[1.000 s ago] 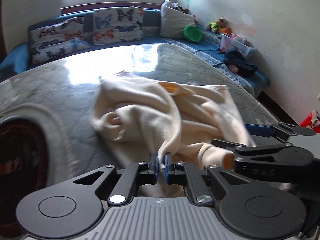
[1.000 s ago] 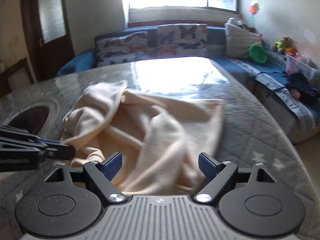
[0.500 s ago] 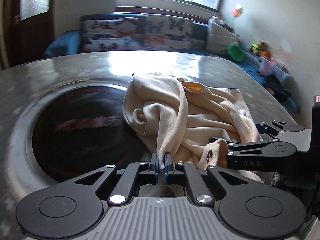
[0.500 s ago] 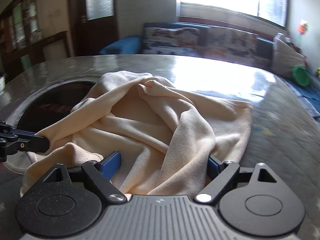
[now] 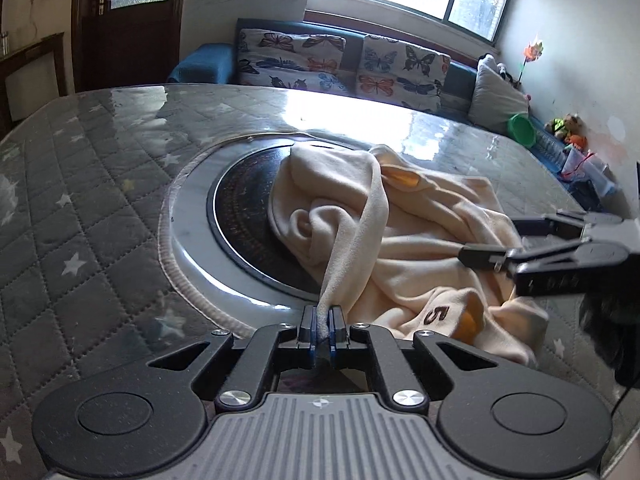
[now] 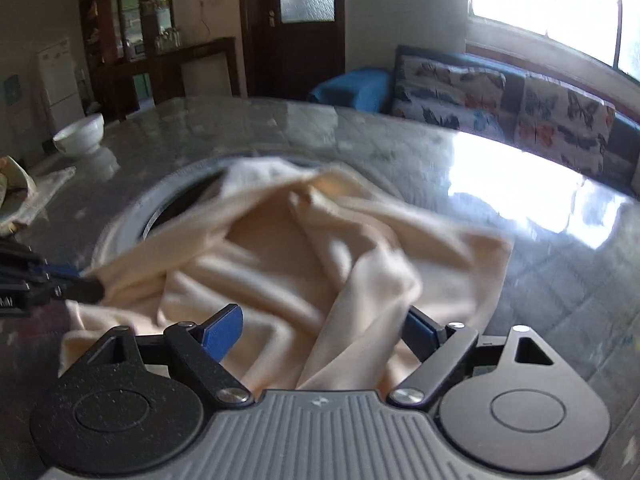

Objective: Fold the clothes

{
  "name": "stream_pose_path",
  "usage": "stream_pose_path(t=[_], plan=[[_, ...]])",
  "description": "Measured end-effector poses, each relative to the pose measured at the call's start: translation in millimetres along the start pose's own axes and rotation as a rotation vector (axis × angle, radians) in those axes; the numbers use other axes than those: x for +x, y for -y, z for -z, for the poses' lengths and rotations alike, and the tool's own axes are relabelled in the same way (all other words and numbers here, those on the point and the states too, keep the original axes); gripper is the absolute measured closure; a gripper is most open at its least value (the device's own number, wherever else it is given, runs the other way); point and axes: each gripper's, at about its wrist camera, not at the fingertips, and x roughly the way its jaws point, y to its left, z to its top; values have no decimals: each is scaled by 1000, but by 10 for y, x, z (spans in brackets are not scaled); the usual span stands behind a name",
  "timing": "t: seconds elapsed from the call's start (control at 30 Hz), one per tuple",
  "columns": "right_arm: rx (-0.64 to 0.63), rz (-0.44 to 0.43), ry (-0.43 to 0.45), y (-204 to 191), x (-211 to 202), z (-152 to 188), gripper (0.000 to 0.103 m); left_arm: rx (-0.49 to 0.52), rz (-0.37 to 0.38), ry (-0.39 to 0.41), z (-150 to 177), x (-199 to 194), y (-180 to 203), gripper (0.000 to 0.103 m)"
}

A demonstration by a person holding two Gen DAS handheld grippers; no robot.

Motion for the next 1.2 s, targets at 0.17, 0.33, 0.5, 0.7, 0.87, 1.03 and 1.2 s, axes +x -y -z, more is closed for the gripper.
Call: stream_pose_path(t=[0.17,0.33,0.5,0.7,0.87,1.03,1.2], plan=[[-63,50,12,80,89,-240,22,5,35,19,-76,-74,-11,91],[-128,69,-21,77,426,-420,27,46,43,53,-217,-88,46,70],[-180,36,-29,-20,667,-500,38,87,42,67,-389,-3,140,57],[-117,5,-42,35,826,-565,76,150,45,49,-573,256,319,55],[-80,18,-6,169,660,-557,88,187,26,38,-712,511,480,55],[-24,74,56,420,334,-561,90,224,-24,27,-861,825,611,54],[25,146,99,697,-24,-500,90,271,-87,-10,-914,1138,693,56]])
